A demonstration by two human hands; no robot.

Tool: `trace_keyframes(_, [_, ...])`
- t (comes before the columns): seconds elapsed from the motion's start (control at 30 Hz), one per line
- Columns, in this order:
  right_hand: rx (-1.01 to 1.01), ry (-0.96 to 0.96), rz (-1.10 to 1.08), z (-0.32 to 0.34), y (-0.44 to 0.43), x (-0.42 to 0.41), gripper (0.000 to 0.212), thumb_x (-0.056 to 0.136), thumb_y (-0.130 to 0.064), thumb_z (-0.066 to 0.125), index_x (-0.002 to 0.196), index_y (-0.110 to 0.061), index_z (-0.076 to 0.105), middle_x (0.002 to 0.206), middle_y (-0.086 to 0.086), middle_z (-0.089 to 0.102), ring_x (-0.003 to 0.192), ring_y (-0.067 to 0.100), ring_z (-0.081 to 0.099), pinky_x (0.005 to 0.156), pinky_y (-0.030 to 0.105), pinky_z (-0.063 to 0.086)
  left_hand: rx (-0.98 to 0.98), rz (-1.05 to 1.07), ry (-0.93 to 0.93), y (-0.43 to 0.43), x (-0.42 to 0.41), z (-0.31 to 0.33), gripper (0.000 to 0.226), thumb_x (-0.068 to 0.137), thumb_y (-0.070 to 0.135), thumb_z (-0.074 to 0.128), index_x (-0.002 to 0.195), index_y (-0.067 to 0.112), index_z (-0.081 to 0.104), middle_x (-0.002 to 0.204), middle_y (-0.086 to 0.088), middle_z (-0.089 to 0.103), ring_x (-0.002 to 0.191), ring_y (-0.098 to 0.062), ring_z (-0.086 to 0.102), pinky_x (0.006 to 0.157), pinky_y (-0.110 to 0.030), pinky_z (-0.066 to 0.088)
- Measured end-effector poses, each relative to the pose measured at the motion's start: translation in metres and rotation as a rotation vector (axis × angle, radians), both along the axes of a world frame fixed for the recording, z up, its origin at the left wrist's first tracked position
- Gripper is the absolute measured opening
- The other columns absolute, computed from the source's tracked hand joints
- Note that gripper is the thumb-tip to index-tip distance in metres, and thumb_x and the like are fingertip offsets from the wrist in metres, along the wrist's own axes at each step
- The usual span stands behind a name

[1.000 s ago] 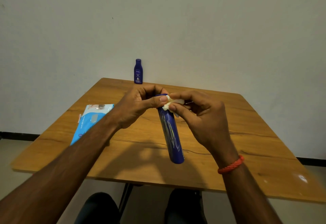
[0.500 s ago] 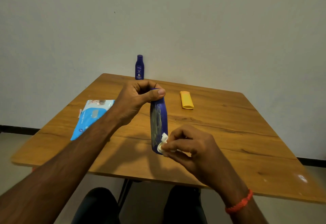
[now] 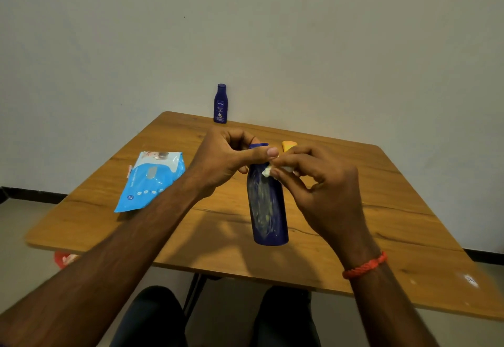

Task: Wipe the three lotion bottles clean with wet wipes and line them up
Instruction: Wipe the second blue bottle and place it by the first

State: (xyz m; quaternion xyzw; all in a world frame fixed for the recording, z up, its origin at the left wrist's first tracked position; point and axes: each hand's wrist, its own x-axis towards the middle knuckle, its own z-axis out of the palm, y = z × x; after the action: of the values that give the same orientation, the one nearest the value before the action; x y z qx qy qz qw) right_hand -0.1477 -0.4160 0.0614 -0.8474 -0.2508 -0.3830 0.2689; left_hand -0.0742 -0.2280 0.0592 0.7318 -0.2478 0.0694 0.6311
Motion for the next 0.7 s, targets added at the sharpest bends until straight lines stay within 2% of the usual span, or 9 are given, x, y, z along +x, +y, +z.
trace_keyframes(0.13, [-0.058, 0.004, 0.015, -0.015, 0.006, -0.009, 0.021, 0.087, -0.020, 0.070, 0.103, -0.006, 0.073, 0.102, 0.006, 0.066, 0.093, 0.014, 0.061, 0.075, 0.027, 0.056, 0.026, 0.043, -0.007, -0.001, -0.002, 0.000, 0.046, 0.066, 0.042, 0.084, 0.086, 0.004, 0.069, 0.081, -0.012, 0.070, 0.069, -0.012, 0.067, 0.058, -0.022, 0.053])
trace_keyframes(0.23, [-0.157, 0.059, 0.045, -0.035, 0.006, -0.021, 0.020, 0.091, -0.025, 0.064, 0.102, -0.009, 0.070, 0.104, 0.004, 0.062, 0.094, 0.013, 0.059, 0.072, 0.029, 0.055, 0.051, 0.095, 0.026, 0.000, -0.004, -0.002, 0.039, 0.066, 0.042, 0.080, 0.081, 0.008, 0.069, 0.078, -0.007, 0.072, 0.069, -0.012, 0.069, 0.057, -0.021, 0.053])
trace_keyframes(0.4, [-0.259, 0.157, 0.123, -0.062, 0.002, -0.036, 0.020, 0.091, -0.029, 0.064, 0.104, -0.016, 0.071, 0.102, -0.001, 0.061, 0.093, 0.008, 0.058, 0.071, 0.024, 0.054, 0.103, 0.156, 0.059, 0.002, -0.002, -0.009, 0.031, 0.072, 0.036, 0.082, 0.077, 0.007, 0.070, 0.075, -0.006, 0.072, 0.065, -0.010, 0.068, 0.055, -0.018, 0.051])
trace_keyframes(0.57, [-0.152, 0.321, 0.293, -0.057, -0.006, -0.036, 0.021, 0.088, -0.036, 0.066, 0.098, -0.020, 0.076, 0.097, -0.007, 0.065, 0.088, 0.003, 0.062, 0.070, 0.018, 0.051, 0.111, 0.206, 0.091, 0.000, -0.003, -0.013, 0.042, 0.072, 0.038, 0.083, 0.075, -0.001, 0.068, 0.069, -0.007, 0.069, 0.060, -0.011, 0.064, 0.054, -0.021, 0.051])
trace_keyframes(0.7, [-0.053, 0.250, 0.255, -0.030, -0.002, -0.021, 0.023, 0.085, -0.036, 0.068, 0.096, -0.018, 0.077, 0.093, -0.006, 0.068, 0.081, 0.005, 0.062, 0.068, 0.017, 0.050, 0.108, 0.178, 0.151, -0.004, -0.007, -0.013, 0.037, 0.074, 0.037, 0.081, 0.071, 0.003, 0.066, 0.063, -0.002, 0.066, 0.057, -0.010, 0.063, 0.055, -0.024, 0.051])
